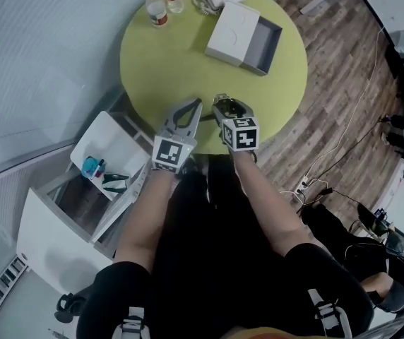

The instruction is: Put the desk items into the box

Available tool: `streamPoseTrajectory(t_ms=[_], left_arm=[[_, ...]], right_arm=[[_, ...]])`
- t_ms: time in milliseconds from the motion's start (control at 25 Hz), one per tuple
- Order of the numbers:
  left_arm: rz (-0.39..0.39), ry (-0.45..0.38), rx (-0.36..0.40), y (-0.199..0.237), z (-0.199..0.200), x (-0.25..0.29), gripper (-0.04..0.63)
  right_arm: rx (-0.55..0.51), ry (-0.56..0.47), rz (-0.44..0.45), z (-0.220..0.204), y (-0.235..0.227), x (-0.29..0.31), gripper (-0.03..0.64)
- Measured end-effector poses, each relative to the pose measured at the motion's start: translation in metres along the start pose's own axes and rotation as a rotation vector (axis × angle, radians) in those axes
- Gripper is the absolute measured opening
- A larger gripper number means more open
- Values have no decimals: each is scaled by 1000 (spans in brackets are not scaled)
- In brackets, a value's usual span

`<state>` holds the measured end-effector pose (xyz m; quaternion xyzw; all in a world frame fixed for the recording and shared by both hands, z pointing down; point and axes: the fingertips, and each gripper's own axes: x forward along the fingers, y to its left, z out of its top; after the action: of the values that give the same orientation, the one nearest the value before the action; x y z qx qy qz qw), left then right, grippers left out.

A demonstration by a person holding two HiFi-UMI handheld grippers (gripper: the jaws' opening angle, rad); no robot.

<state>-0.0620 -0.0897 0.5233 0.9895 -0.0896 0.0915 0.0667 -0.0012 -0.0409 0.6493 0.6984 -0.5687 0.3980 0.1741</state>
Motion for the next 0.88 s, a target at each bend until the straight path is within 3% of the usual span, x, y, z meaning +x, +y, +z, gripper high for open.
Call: streamPoseTrajectory(t_ms=[480,880], left_arm=[[-46,2,20,-26,19,14,9],[-3,11,28,-49,31,69,9]], right_arm=[[-34,-34,7,22,-18,-41,273],[-99,-17,83,39,-66,-47,273]])
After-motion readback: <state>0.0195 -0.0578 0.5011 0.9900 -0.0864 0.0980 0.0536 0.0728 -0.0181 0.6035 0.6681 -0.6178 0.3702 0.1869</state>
